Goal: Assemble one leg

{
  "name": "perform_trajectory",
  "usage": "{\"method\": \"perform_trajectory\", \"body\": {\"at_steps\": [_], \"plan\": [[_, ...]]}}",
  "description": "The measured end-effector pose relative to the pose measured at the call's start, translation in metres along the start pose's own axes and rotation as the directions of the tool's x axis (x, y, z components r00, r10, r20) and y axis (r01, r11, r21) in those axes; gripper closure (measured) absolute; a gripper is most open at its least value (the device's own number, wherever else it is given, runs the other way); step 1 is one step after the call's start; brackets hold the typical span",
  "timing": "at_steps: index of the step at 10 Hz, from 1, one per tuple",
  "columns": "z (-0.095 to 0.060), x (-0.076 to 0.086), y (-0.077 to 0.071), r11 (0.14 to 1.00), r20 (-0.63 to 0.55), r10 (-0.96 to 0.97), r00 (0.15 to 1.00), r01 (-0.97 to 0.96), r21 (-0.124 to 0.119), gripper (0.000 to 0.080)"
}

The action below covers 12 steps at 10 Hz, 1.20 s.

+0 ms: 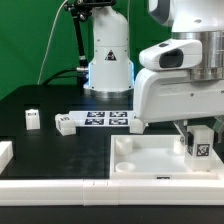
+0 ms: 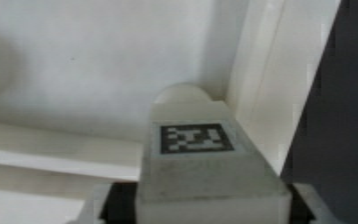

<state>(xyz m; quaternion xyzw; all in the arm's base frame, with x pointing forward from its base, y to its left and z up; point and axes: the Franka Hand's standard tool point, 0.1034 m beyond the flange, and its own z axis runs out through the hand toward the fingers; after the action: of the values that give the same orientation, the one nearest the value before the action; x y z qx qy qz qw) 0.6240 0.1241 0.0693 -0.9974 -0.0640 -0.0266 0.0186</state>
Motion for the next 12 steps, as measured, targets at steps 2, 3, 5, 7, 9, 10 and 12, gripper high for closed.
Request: {"method": "perform_trajectory", "body": {"at_steps": [2, 3, 5, 7, 9, 10, 12], "plan": [[0.0001, 0.0, 0.0002, 0.999, 0.0, 0.041, 0.999, -0.041, 0.002, 0.0507], [0.0001, 0.0, 0.0009, 0.986, 0.0, 0.164, 0.986, -0.164, 0.004, 0.0507], [0.0002, -0.001, 0.0015, 0.92, -0.001, 0.392, 0.92, -0.392, 0.006, 0.0507], [0.0005, -0.0011, 0.0032, 0.795, 0.005, 0.606, 0.795, -0.606, 0.021, 0.0507], [0.0006, -0.0008, 0.0064, 0.611, 0.02, 0.791, 0.612, -0.791, 0.043, 0.0506], [0.0009, -0.0014, 0.0054, 0.507, 0.027, 0.861, 0.508, -0.861, 0.04, 0.0506], [0.0009, -0.0019, 0.0033, 0.303, 0.036, 0.952, 0.304, -0.952, 0.033, 0.0506]]}}
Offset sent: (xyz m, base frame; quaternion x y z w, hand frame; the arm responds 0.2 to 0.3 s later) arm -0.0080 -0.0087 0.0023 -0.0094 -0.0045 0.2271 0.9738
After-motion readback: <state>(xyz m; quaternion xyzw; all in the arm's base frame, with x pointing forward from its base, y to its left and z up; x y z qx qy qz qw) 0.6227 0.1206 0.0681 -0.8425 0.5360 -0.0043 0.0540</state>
